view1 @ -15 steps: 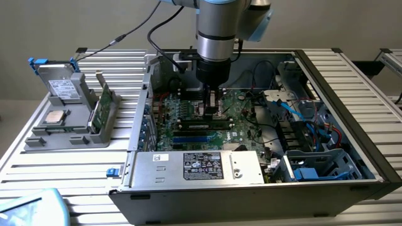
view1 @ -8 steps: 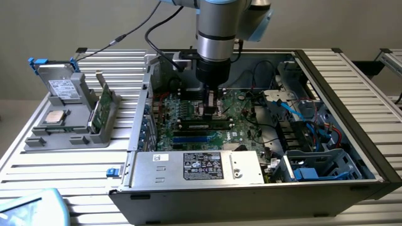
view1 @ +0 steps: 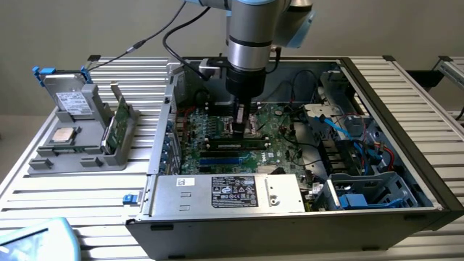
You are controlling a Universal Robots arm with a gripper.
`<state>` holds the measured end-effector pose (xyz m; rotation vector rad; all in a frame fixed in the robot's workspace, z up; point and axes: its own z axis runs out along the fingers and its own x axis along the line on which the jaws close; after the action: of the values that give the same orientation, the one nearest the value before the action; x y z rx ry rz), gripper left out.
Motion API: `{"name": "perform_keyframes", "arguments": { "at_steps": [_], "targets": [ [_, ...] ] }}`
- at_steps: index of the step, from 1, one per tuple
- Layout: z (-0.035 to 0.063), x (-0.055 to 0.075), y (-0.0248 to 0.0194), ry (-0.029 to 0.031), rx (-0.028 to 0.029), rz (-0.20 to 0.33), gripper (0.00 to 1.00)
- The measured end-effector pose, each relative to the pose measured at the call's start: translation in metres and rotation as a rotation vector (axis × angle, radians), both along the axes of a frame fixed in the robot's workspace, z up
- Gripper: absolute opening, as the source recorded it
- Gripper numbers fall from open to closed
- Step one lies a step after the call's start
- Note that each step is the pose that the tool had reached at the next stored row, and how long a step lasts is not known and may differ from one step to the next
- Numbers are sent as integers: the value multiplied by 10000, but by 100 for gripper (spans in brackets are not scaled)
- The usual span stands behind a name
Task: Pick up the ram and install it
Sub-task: 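Press down the ram until it locks into place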
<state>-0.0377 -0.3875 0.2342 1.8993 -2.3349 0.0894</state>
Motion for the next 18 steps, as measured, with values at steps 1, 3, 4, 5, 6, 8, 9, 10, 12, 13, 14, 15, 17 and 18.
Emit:
{"name": "perform_keyframes", "arguments": {
  "at_steps": [1, 3, 4, 5, 6, 8, 9, 10, 12, 13, 14, 15, 17, 18],
  "targets": [
    [0, 0, 0, 0, 0, -137, 11],
    [0, 0, 0, -1, 0, -406, 11],
    [0, 0, 0, -2, 0, -549, 11],
    [0, 0, 0, -3, 0, -685, 11],
    [0, 0, 0, -4, 1, -820, 11],
    [0, 0, 0, -5, 1, -1095, 11],
    [0, 0, 0, -5, 0, -1236, 11],
    [0, 0, 0, -5, 0, -1366, 11],
    [0, 0, 0, -6, 0, -1640, 11],
    [0, 0, 0, -6, 0, -1789, 11],
    [0, 0, 0, -6, 0, -1928, 11],
    [0, 0, 0, -7, 1, -2073, 11],
    [0, 0, 0, -6, 0, -2358, 11],
    [0, 0, 0, -7, 0, -2498, 11]
  ]
}}
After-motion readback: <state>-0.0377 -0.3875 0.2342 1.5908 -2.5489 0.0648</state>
